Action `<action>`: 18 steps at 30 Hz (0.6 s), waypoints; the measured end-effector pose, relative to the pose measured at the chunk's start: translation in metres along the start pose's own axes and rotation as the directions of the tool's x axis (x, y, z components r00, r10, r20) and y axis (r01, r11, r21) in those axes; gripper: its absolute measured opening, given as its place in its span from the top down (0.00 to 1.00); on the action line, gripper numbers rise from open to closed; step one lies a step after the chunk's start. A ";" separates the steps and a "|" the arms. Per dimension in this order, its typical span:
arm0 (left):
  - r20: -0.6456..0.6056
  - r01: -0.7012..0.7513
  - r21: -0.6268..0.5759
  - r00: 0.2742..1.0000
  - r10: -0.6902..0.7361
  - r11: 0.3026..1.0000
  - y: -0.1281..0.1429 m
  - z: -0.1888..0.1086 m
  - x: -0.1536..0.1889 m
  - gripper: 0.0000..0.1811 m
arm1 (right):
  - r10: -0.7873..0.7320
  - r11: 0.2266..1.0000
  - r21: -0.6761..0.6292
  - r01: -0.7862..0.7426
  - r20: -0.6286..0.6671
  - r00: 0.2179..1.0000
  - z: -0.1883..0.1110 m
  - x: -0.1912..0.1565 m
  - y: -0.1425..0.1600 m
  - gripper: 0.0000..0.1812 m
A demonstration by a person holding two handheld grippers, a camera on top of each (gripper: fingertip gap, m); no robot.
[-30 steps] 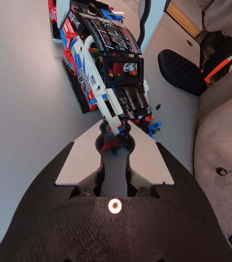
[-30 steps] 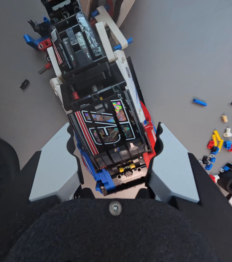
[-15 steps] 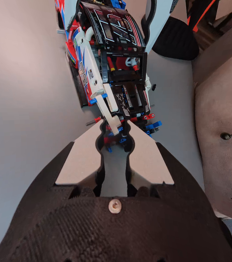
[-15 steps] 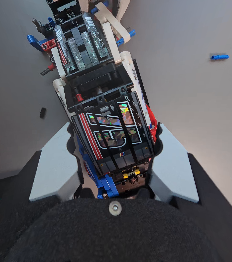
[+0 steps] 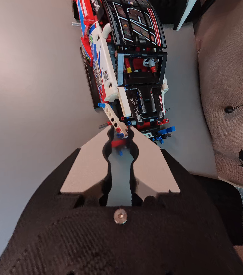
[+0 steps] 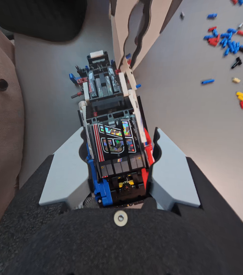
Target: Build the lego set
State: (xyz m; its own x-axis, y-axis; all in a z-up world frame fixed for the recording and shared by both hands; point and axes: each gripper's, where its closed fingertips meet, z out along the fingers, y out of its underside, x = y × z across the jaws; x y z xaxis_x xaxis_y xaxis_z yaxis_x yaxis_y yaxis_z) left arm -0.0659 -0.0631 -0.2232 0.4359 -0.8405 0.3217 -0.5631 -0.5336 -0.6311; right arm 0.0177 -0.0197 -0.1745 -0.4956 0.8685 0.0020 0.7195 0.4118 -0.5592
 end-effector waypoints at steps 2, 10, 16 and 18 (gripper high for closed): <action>-0.012 -0.010 0.003 1.000 0.010 1.000 -0.003 -0.002 -0.002 0.91 | -0.050 0.998 0.049 0.048 0.050 0.998 -0.002 0.006 -0.014 0.60; -0.202 0.278 0.206 0.950 -0.238 0.938 -0.033 -0.023 -0.003 0.92 | -0.235 0.969 0.112 0.219 0.157 0.959 0.037 0.027 -0.048 0.75; -0.330 0.462 0.198 0.862 -0.384 0.865 -0.025 -0.016 0.000 0.93 | -0.333 0.943 0.067 0.326 0.217 0.918 0.064 0.023 -0.045 0.81; -0.319 0.465 0.198 0.863 -0.391 0.863 -0.020 -0.014 -0.002 0.92 | -0.340 0.940 0.073 0.332 0.206 0.918 0.065 0.027 -0.048 0.83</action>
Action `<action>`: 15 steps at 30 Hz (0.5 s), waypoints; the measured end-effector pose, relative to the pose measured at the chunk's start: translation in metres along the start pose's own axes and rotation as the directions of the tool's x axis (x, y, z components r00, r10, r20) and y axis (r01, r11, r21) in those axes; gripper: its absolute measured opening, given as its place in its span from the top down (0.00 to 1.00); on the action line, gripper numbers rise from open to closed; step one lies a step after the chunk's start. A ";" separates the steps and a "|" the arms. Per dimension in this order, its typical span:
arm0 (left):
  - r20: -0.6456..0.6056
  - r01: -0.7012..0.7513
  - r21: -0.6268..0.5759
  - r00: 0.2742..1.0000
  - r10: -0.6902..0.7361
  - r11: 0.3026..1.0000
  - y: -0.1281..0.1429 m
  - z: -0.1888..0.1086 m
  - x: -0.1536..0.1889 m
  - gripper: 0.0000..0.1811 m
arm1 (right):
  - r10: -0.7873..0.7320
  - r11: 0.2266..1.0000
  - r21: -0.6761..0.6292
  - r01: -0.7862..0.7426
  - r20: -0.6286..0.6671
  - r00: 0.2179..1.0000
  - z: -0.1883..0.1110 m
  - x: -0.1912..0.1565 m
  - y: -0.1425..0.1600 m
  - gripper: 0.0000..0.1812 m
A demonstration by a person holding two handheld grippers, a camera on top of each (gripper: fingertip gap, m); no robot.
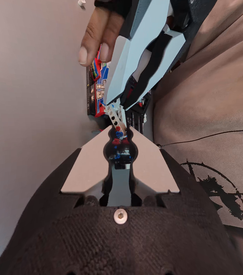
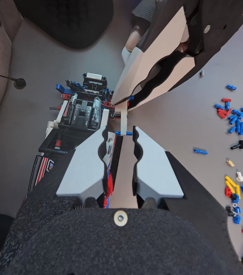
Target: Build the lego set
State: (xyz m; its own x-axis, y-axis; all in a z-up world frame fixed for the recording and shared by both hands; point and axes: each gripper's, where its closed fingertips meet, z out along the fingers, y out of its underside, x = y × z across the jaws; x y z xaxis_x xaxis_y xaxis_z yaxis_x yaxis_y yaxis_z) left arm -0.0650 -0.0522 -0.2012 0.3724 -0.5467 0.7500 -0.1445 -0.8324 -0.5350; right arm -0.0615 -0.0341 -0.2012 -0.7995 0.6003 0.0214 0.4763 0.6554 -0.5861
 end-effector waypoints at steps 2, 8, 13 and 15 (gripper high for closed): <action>0.014 0.002 0.005 1.000 -0.002 1.000 0.003 -0.001 -0.002 0.93 | -0.012 0.999 0.037 0.012 0.003 1.000 -0.005 -0.002 -0.008 0.87; 0.071 -0.003 -0.003 0.997 0.003 1.000 0.012 0.000 -0.009 0.92 | -0.051 0.999 0.023 0.048 0.190 0.980 -0.001 -0.043 -0.017 0.83; 0.167 -0.016 0.001 0.986 0.015 1.000 0.012 -0.003 -0.019 0.92 | -0.039 0.995 -0.072 0.067 0.338 0.940 0.018 -0.044 -0.023 0.77; 0.216 -0.014 0.008 0.976 0.012 1.000 0.014 -0.005 -0.022 0.92 | 0.006 0.989 -0.138 0.059 0.430 0.903 0.022 -0.044 -0.024 0.75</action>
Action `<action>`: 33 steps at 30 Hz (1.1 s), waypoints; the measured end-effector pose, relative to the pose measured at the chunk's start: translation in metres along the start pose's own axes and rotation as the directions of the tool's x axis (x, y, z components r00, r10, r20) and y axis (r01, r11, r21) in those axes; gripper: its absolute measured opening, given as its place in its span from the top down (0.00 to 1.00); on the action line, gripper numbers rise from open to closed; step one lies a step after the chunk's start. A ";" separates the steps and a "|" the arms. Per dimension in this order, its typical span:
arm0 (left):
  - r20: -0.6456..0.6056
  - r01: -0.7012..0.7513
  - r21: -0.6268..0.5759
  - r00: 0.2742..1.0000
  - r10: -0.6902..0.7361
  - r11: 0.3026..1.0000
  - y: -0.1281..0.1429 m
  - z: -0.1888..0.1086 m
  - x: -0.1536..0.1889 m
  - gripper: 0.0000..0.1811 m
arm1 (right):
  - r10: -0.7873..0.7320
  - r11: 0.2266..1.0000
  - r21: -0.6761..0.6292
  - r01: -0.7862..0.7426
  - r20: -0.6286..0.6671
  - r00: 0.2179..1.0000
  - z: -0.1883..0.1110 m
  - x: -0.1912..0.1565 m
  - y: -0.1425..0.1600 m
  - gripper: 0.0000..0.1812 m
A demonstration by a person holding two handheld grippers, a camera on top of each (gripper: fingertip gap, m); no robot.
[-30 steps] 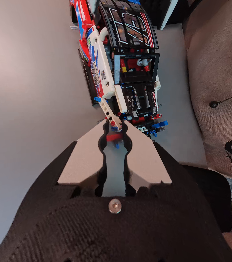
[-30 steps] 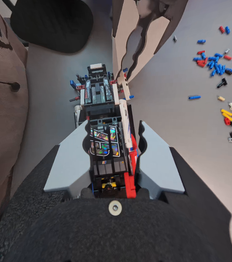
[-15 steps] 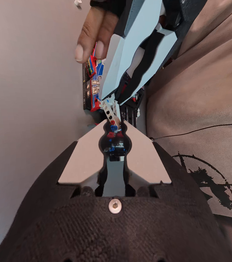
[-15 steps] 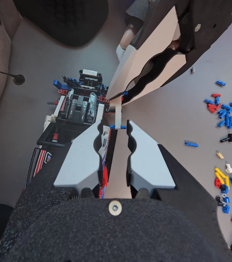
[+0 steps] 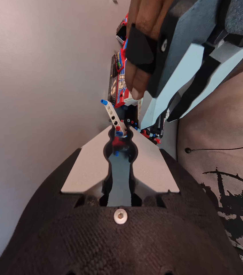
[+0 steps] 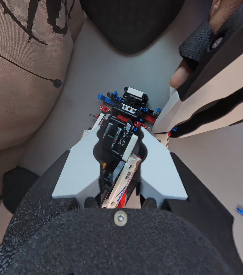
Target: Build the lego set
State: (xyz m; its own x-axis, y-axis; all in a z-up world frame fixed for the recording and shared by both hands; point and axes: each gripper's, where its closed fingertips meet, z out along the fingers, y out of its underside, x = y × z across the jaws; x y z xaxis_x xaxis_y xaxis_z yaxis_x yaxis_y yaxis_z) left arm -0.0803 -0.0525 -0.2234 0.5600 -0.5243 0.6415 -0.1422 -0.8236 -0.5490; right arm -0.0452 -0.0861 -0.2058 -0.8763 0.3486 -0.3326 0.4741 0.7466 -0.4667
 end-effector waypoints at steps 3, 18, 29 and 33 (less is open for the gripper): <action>0.025 0.005 0.027 1.000 -0.006 1.000 0.003 -0.002 0.002 0.93 | 0.025 0.996 -0.087 -0.015 0.112 0.993 0.009 0.003 0.000 0.77; -0.010 -0.022 0.094 1.000 0.023 0.995 0.002 -0.005 0.021 0.93 | 0.009 0.999 0.052 -0.017 0.137 0.991 -0.051 -0.036 0.016 0.97; -0.201 -0.035 0.098 0.978 0.054 0.995 -0.014 0.002 0.039 0.93 | 0.135 0.956 0.289 -0.054 -0.266 0.954 -0.072 0.012 0.025 0.87; -0.242 -0.023 0.060 0.970 0.037 0.998 -0.013 0.006 0.034 0.93 | 0.165 0.968 0.236 -0.090 -0.323 0.932 -0.049 0.030 0.040 0.83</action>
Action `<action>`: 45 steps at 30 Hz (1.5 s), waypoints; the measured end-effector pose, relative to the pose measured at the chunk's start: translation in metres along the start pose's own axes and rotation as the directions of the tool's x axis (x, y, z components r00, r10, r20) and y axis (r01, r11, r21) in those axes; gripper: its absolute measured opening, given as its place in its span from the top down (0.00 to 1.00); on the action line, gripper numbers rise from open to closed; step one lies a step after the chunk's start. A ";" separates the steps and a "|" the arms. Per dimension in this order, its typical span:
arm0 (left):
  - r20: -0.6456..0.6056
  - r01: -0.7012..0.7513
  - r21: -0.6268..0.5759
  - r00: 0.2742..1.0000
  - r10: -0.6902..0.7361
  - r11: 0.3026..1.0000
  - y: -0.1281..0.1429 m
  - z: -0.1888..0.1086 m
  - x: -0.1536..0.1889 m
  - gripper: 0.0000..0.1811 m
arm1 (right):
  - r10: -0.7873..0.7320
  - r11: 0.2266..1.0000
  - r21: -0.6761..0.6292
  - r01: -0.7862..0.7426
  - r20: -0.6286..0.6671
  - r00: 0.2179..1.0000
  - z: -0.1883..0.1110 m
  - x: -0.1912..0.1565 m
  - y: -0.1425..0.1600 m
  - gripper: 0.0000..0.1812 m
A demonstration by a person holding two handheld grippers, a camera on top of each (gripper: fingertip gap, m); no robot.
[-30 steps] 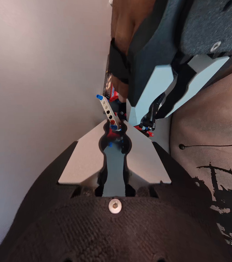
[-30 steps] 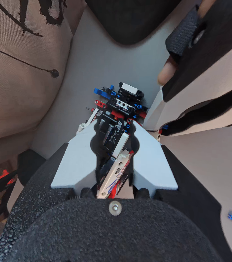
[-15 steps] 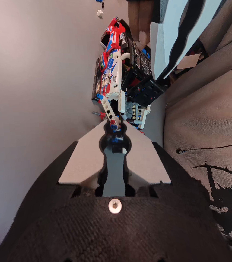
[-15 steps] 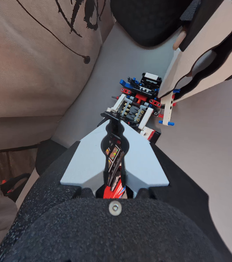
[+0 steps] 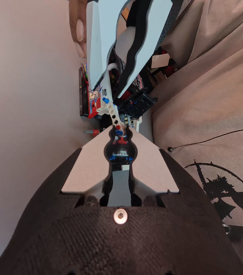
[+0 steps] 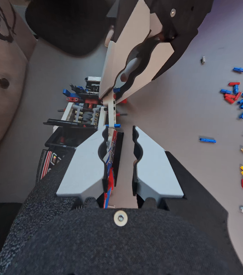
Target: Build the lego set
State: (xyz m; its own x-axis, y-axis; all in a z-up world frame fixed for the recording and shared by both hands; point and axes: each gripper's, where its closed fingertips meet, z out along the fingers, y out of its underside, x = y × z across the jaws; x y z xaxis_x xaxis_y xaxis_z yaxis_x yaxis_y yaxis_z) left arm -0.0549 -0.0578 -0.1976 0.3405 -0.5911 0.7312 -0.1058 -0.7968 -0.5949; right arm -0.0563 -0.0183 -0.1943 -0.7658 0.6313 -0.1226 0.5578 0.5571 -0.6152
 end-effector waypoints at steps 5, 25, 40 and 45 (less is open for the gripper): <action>-0.026 0.015 -0.027 1.000 -0.016 1.000 0.001 -0.002 -0.005 0.94 | 0.048 0.997 0.050 -0.053 0.096 0.994 0.015 -0.004 -0.004 0.86; 0.331 -0.348 -0.173 0.861 0.387 0.922 0.008 0.009 -0.009 0.78 | 0.331 0.944 -0.167 -0.285 0.457 0.826 0.029 -0.023 0.001 0.93; 0.429 -0.357 -0.222 0.800 0.419 0.907 0.008 0.017 -0.015 0.82 | 0.307 0.951 -0.179 -0.251 0.467 0.829 0.032 -0.019 0.000 0.93; 0.444 -0.336 -0.210 0.804 0.396 0.918 0.008 0.017 -0.016 0.81 | 0.293 0.956 -0.121 -0.268 0.492 0.820 0.030 -0.020 0.000 0.93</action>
State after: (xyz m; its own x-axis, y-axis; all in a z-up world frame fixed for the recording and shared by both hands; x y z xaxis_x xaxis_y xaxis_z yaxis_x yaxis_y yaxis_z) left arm -0.0454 -0.0522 -0.2196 0.6465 -0.7351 0.2043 -0.4076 -0.5591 -0.7219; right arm -0.0503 -0.0473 -0.2152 -0.6221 0.4148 -0.6640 0.7773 0.4286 -0.4605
